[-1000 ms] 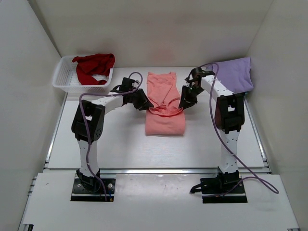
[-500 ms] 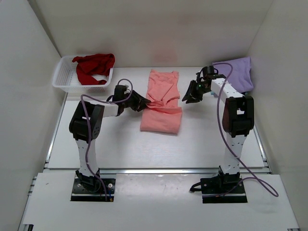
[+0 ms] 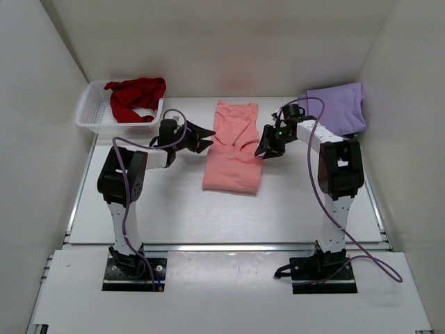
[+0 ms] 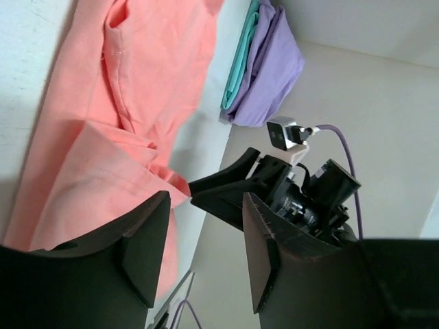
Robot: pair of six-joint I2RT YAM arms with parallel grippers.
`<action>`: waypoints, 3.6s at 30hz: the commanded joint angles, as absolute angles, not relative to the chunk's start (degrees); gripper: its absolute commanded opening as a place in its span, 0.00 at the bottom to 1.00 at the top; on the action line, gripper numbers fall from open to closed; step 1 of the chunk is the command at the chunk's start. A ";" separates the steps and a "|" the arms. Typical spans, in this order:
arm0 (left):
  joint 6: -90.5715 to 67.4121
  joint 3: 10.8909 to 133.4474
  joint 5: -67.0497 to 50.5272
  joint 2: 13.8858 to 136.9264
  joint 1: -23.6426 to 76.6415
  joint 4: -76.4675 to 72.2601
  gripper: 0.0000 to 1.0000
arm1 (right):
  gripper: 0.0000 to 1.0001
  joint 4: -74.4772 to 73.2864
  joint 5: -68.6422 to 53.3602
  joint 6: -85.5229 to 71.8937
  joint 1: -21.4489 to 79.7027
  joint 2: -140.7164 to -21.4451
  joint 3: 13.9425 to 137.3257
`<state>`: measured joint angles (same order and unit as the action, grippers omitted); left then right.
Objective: Fold and stack the t-shirts
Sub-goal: Fold the folded rectangular tshirt in 1/3 of the way
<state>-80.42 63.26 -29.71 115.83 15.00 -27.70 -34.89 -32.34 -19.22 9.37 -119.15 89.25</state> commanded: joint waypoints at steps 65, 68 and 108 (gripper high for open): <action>-53.09 41.31 -26.11 91.67 18.19 -2.64 0.68 | 0.39 -35.96 -23.47 -18.27 9.23 -121.23 100.59; -52.82 42.89 -23.74 92.98 19.77 -3.08 0.69 | 0.40 -30.51 -24.70 -23.27 9.05 -113.39 86.63; -52.03 43.94 -18.10 99.05 25.66 -3.51 0.59 | 0.56 6.85 -33.30 -46.23 4.22 -104.48 53.15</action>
